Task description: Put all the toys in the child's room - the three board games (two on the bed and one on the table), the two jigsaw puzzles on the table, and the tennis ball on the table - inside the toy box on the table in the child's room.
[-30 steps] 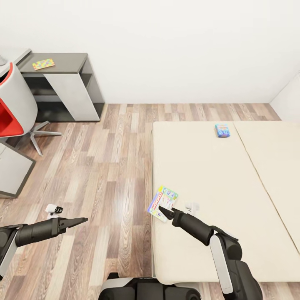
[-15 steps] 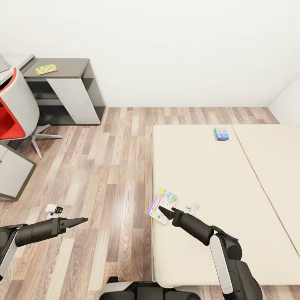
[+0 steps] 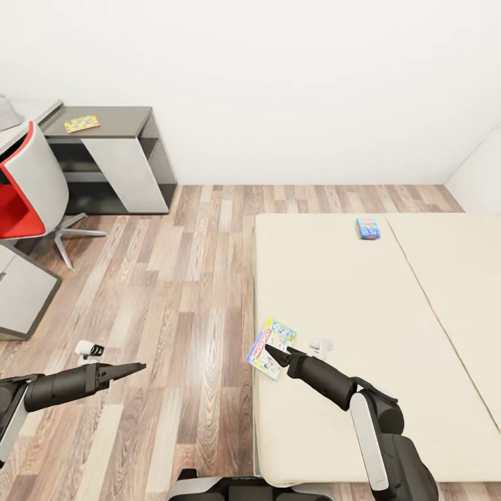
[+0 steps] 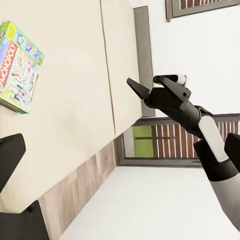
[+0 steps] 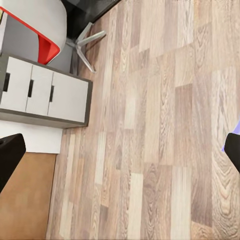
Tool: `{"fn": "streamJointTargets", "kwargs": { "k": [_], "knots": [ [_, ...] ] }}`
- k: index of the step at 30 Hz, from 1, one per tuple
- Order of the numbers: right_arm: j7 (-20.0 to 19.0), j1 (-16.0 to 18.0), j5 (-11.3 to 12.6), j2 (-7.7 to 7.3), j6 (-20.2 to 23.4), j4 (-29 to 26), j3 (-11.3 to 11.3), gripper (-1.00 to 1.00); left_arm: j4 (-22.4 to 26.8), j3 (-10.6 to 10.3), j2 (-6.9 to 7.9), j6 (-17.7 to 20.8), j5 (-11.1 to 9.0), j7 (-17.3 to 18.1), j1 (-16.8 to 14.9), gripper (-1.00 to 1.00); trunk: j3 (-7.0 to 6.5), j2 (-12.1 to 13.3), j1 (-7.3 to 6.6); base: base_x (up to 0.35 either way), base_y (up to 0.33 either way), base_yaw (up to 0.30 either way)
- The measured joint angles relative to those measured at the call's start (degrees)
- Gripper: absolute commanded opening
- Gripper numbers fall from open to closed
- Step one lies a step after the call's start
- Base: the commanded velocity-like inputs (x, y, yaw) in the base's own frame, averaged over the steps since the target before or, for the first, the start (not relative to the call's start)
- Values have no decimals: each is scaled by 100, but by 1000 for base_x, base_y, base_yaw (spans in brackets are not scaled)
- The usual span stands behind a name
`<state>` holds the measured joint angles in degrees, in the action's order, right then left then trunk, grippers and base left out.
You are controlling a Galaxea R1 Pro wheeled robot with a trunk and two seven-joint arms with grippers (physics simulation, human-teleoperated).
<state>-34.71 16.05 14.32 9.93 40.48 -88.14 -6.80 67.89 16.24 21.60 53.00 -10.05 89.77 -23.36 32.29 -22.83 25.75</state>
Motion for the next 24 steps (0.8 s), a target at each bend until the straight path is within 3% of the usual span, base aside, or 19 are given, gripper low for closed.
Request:
{"fn": "streamJointTargets", "kwargs": {
  "k": [24],
  "knots": [
    [1, 0, -14, -2, -155, 124, -8, 100, -4, 3, 7, 0, 9, 0, 0, 100, -227, 0, 0, 0, 0, 0]
  ]
}}
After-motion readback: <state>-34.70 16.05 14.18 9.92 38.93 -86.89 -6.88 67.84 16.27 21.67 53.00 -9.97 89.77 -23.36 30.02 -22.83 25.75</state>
